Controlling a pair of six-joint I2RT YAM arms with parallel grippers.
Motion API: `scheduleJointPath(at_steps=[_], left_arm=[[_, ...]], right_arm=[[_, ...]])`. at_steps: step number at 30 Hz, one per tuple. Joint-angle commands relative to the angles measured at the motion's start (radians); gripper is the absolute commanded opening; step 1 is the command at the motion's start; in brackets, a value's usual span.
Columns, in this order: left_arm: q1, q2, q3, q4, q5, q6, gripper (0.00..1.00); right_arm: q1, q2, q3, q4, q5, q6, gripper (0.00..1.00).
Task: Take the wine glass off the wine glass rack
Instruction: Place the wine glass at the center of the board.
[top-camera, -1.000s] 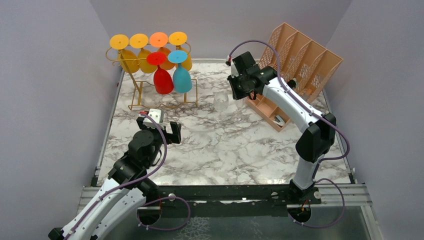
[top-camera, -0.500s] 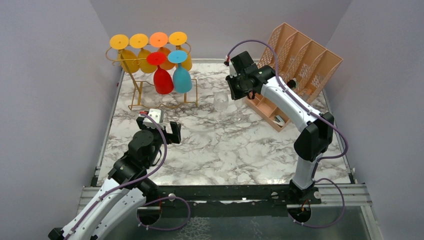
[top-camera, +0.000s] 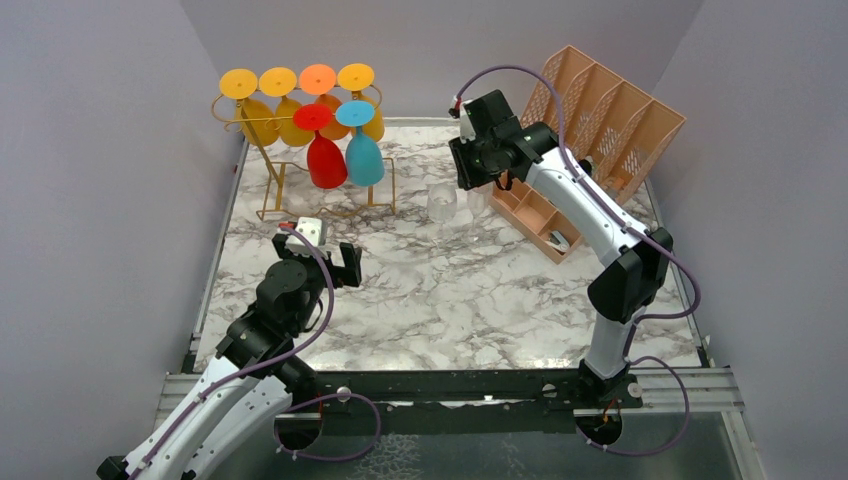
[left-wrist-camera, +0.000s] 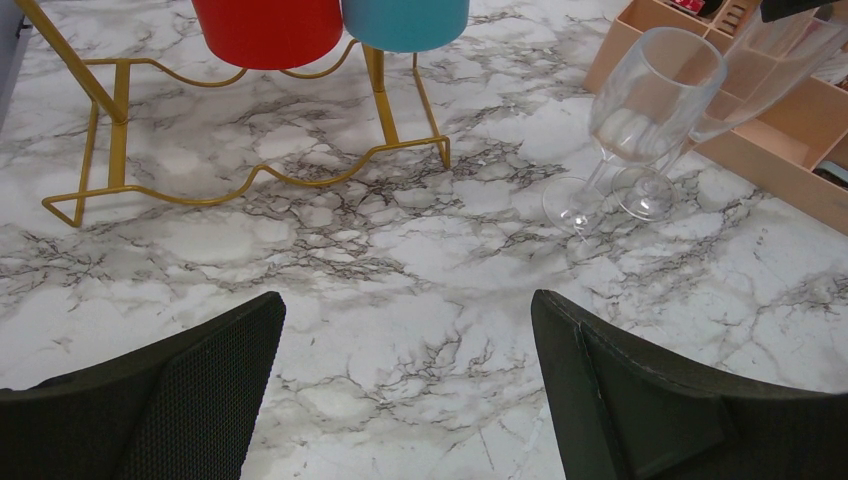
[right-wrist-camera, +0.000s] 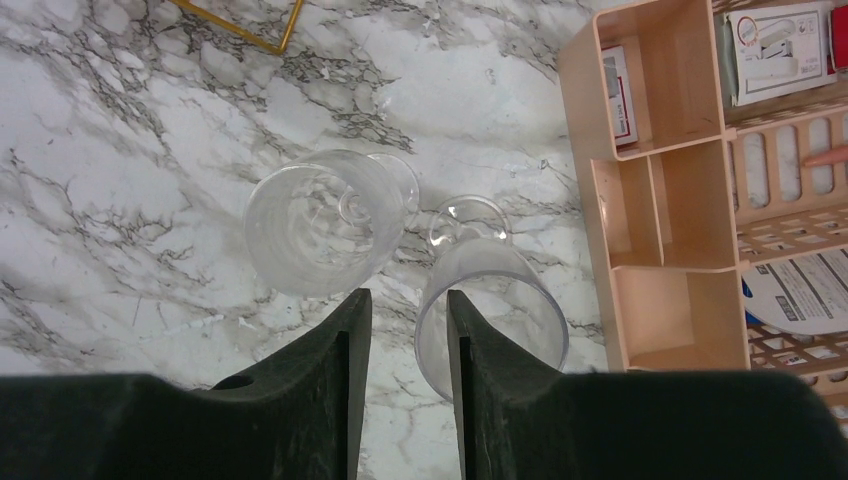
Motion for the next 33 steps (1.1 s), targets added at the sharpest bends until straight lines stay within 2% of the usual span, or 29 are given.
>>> scheduleJointPath(at_steps=[1,8,15,20,25,29,33], left_arm=[[0.006,-0.003,-0.011,0.028,-0.01,0.005,0.99],[0.006,0.001,-0.013,0.03,-0.006,0.005,0.99],[0.006,0.007,-0.016,0.032,0.001,0.004,0.99],[0.007,0.016,-0.014,0.033,0.0,0.004,0.99],[0.008,0.019,0.004,0.009,0.009,-0.008,0.99],[0.008,0.032,0.027,-0.029,0.002,-0.091,0.99],[0.008,0.068,0.037,0.002,0.056,-0.17,0.99]], right_arm=[[0.006,-0.012,0.033,-0.029,0.021,-0.005,0.37],[0.006,-0.078,0.006,0.003,0.029,-0.007,0.4],[0.006,-0.222,-0.113,0.098,0.002,-0.001,0.43],[0.006,-0.431,-0.374,0.262,-0.078,0.083,0.44],[0.006,-0.7,-0.702,0.486,-0.204,0.247,0.55],[0.006,-0.863,-0.92,0.638,-0.261,0.358,0.65],[0.006,-0.96,-1.04,0.672,-0.236,0.413,0.69]])
